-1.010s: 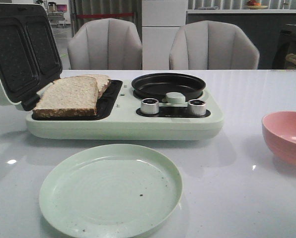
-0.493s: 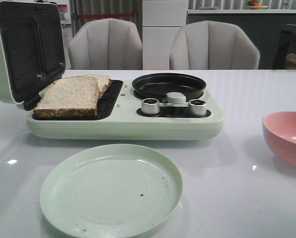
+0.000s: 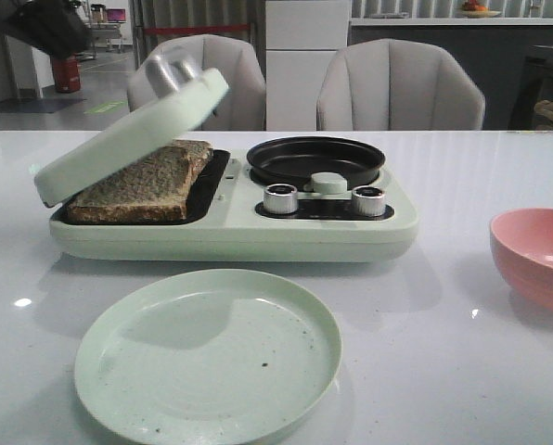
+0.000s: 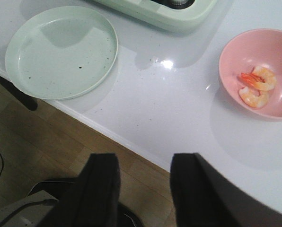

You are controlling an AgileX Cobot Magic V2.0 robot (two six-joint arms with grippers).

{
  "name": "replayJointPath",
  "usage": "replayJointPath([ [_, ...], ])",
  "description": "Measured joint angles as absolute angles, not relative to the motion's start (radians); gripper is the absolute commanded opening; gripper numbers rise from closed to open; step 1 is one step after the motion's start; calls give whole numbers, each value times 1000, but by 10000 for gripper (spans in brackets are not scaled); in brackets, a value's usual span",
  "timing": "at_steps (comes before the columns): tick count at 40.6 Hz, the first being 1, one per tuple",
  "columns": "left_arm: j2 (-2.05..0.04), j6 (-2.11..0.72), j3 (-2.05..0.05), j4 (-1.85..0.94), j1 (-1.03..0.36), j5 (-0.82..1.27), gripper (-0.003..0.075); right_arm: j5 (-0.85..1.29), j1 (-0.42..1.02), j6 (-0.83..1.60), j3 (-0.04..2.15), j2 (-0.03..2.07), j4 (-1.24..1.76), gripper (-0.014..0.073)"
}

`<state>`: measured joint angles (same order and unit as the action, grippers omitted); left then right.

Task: Make breakfast with bread and shrimp
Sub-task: 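Push the sandwich maker lid down over the bread with the left gripper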

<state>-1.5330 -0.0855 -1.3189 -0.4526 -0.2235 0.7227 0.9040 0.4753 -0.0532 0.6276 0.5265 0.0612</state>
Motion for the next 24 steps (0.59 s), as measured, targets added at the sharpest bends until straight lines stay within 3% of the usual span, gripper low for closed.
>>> replayJointPath([
  [15, -1267, -84, -1088, -298, -479, 714, 102, 904, 475, -53, 628, 526, 61, 382],
  [24, -1074, 81, -945, -126, -542, 715, 102, 904, 475, -53, 628, 526, 61, 382],
])
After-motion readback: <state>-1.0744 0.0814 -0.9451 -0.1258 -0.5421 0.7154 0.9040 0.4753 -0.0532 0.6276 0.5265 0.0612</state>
